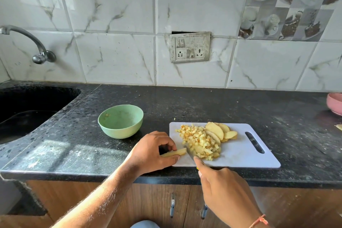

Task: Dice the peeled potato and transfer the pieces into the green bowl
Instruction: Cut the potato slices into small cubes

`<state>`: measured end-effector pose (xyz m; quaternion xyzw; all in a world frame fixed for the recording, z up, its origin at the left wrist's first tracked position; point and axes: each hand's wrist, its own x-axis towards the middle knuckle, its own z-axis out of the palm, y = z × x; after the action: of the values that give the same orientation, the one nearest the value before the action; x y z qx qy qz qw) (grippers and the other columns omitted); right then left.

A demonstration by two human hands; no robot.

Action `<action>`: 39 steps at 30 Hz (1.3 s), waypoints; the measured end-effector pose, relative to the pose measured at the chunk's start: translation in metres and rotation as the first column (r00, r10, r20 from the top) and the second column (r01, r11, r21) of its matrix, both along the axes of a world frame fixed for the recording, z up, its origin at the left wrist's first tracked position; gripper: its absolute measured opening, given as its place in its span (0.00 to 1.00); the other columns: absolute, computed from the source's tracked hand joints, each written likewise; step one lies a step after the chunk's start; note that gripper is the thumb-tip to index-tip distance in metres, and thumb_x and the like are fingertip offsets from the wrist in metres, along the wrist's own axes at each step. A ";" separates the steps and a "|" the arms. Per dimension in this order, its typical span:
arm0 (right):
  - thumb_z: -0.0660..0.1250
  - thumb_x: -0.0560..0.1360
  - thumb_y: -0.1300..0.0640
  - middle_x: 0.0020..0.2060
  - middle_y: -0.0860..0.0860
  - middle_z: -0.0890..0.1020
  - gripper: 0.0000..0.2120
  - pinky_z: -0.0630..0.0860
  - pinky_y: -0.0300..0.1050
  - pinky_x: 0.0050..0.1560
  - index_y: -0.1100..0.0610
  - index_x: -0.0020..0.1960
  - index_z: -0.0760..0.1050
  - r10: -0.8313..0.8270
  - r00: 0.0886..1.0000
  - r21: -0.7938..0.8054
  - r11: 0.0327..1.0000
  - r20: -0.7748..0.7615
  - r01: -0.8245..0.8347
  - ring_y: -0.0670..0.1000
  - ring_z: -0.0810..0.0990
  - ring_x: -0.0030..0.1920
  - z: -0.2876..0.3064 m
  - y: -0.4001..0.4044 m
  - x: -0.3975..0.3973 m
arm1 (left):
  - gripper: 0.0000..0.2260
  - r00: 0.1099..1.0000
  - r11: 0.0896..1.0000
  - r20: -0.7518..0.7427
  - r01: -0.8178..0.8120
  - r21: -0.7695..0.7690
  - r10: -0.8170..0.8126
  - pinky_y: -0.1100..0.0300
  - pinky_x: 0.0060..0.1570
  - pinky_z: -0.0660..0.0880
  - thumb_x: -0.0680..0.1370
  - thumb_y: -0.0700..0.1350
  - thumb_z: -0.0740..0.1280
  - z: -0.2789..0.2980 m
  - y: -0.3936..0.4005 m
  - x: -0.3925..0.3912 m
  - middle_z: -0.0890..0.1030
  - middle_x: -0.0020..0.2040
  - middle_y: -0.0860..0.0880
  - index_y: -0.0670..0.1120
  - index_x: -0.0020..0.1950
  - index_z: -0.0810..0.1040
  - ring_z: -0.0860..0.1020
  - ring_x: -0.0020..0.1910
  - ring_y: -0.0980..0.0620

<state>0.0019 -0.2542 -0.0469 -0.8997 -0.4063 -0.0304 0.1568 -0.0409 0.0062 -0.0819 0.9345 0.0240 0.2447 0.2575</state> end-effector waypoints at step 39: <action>0.52 0.84 0.52 0.44 0.51 0.81 0.32 0.70 0.46 0.42 0.41 0.83 0.41 -0.056 0.997 -0.189 0.980 0.044 0.063 0.55 0.80 0.45 0.004 0.000 -0.023 | 0.10 0.998 0.970 0.013 -0.055 -0.235 0.060 0.71 0.37 0.72 0.70 0.54 0.83 -0.006 -0.003 0.004 0.82 0.44 0.63 0.58 0.50 0.90 0.81 0.41 0.58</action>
<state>-0.0215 -0.2540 -0.0428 -0.9216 -0.3832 -0.0134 0.0612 -0.0369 0.0034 -0.0879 0.8939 0.0774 0.2568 0.3593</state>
